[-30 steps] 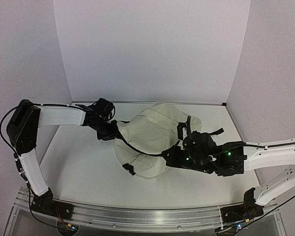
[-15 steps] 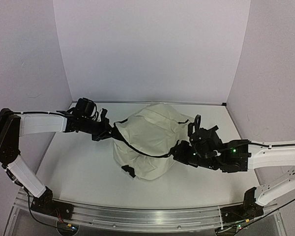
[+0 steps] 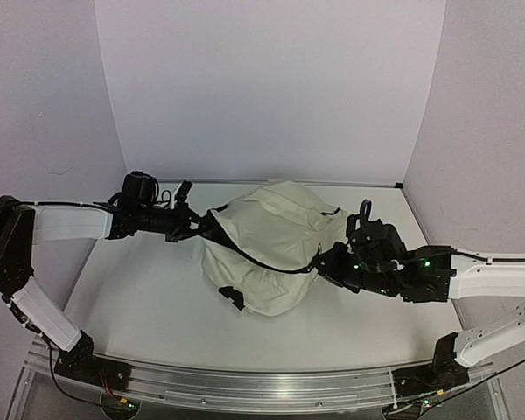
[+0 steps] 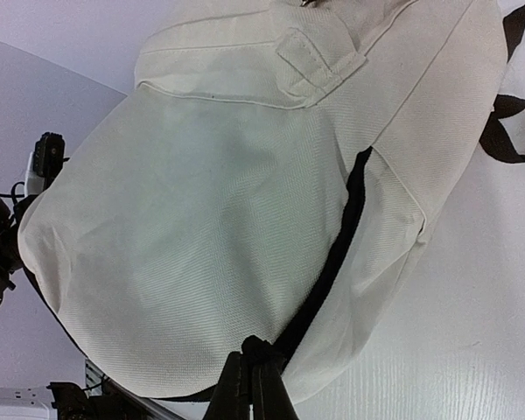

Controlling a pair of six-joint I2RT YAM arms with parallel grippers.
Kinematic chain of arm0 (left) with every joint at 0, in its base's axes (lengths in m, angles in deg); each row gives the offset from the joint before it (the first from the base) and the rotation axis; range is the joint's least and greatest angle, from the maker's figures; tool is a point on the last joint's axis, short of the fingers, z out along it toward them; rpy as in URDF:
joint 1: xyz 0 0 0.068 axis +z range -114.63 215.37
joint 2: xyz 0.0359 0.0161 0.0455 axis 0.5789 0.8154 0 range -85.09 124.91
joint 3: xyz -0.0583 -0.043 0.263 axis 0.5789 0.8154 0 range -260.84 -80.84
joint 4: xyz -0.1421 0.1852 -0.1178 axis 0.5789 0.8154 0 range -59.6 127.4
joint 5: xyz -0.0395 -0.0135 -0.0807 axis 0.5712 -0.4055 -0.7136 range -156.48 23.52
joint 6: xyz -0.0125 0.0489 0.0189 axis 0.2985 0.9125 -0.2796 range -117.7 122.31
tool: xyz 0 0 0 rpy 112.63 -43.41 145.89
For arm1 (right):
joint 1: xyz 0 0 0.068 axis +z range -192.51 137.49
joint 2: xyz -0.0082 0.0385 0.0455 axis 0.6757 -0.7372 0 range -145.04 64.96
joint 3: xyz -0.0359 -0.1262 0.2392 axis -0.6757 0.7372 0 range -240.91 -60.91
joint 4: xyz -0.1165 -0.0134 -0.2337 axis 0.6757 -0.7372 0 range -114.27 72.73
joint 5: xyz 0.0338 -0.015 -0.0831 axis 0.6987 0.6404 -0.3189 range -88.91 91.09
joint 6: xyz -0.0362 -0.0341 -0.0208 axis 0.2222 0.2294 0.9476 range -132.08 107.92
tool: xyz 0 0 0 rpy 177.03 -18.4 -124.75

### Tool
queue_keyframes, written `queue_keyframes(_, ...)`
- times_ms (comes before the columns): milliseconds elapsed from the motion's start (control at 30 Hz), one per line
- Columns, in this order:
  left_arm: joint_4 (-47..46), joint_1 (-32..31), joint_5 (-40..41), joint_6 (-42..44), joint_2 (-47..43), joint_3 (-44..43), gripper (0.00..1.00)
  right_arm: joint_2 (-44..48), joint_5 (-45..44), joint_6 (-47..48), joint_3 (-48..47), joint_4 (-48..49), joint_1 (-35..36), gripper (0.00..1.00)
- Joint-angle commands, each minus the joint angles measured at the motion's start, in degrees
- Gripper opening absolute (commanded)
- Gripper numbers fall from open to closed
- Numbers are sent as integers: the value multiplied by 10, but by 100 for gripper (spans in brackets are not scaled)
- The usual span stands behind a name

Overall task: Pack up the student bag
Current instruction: Zip the student bag at the center of the board.

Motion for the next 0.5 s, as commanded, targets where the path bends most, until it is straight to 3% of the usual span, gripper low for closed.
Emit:
queue_keyframes(0, -123, 34, -38, 22, -32, -19, 0, -10, -14, 7, -13, 1, -4, 0)
queue_keyframes(200, -181, 96, -35, -10, 8, 12, 0, -27, -12, 27, -31, 2, -4, 0)
queue_keyframes(333, -60, 96, -18, 32, 39, -43, 1, -63, 8, 55, -59, 3, -4, 0)
queue_keyframes(467, 16, 96, 19, 45, 31, -52, 17, -98, 35, 72, -76, 15, -4, 0)
